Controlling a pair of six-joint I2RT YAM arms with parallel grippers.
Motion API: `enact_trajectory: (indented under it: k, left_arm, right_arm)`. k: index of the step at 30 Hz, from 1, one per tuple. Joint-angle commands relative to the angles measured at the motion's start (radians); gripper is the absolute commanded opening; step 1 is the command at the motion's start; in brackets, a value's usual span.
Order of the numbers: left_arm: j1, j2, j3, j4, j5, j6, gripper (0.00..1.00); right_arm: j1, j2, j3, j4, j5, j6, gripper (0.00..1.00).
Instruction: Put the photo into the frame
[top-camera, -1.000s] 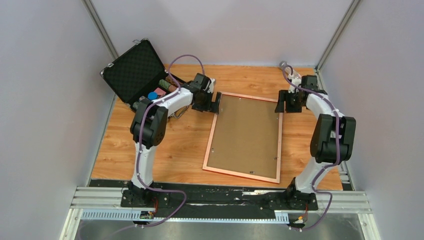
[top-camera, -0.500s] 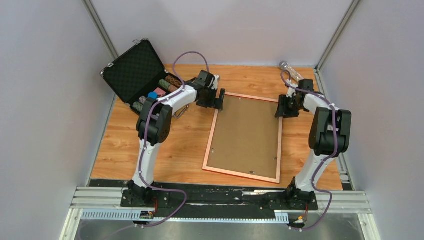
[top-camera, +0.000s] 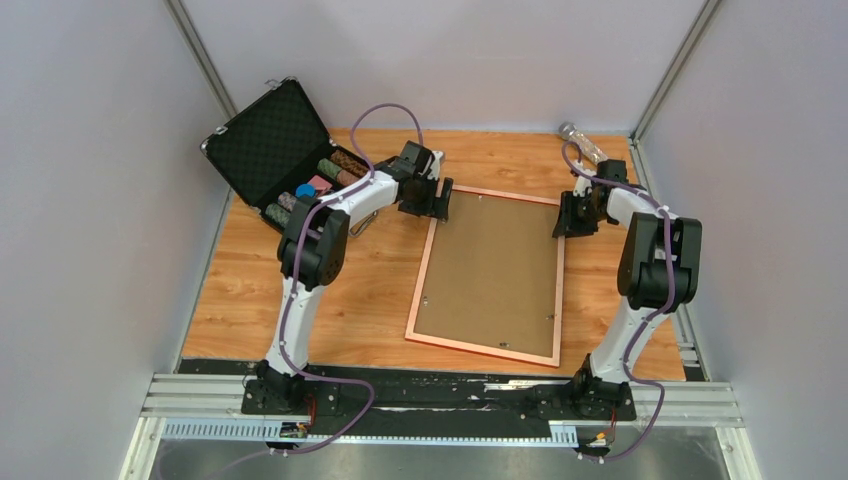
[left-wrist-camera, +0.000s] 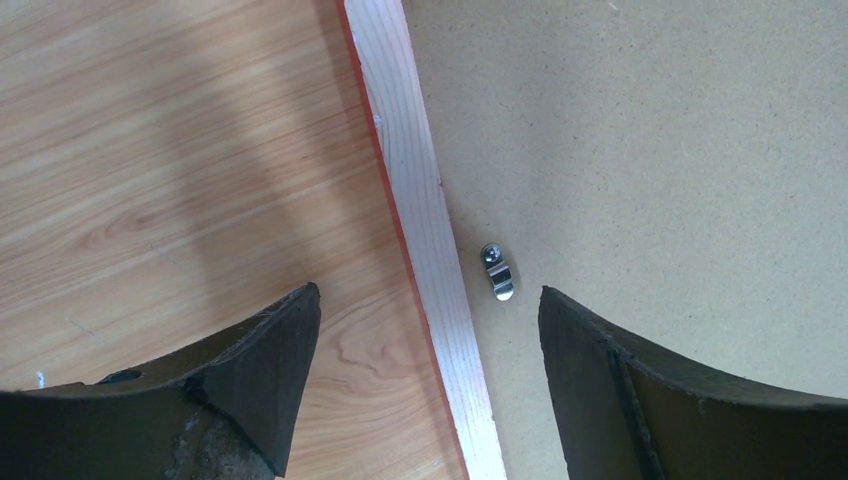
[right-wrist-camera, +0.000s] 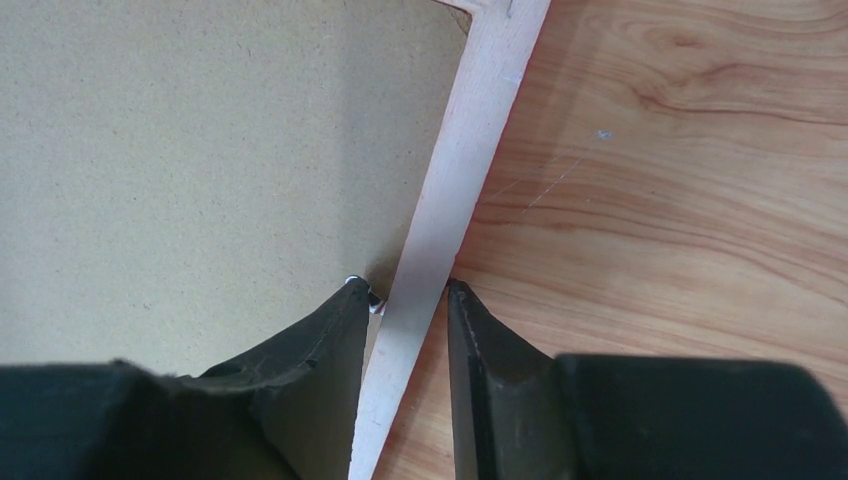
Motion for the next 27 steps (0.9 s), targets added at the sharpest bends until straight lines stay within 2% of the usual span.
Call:
enact_trajectory:
  k: [1, 7, 19, 27]
  left_arm:
    - [-0.009, 0.030, 0.024, 0.012, 0.021, -0.003, 0.85]
    - [-0.019, 0.034, 0.020, 0.019, 0.007, 0.010, 0.77]
    - [-0.046, 0.045, -0.002, 0.040, -0.074, 0.012, 0.74]
    - [-0.047, 0.041, -0.039, 0.060, -0.119, 0.019, 0.61]
  right_arm:
    - [-0.007, 0.000, 0.026, 0.029, -0.006, 0.020, 0.32]
    - [-0.012, 0.003, 0.027, 0.029, -0.015, 0.021, 0.28]
    - [-0.016, 0.011, 0.025, 0.024, -0.037, 0.020, 0.28]
    - [-0.024, 0.010, 0.025, 0.021, -0.051, 0.018, 0.27]
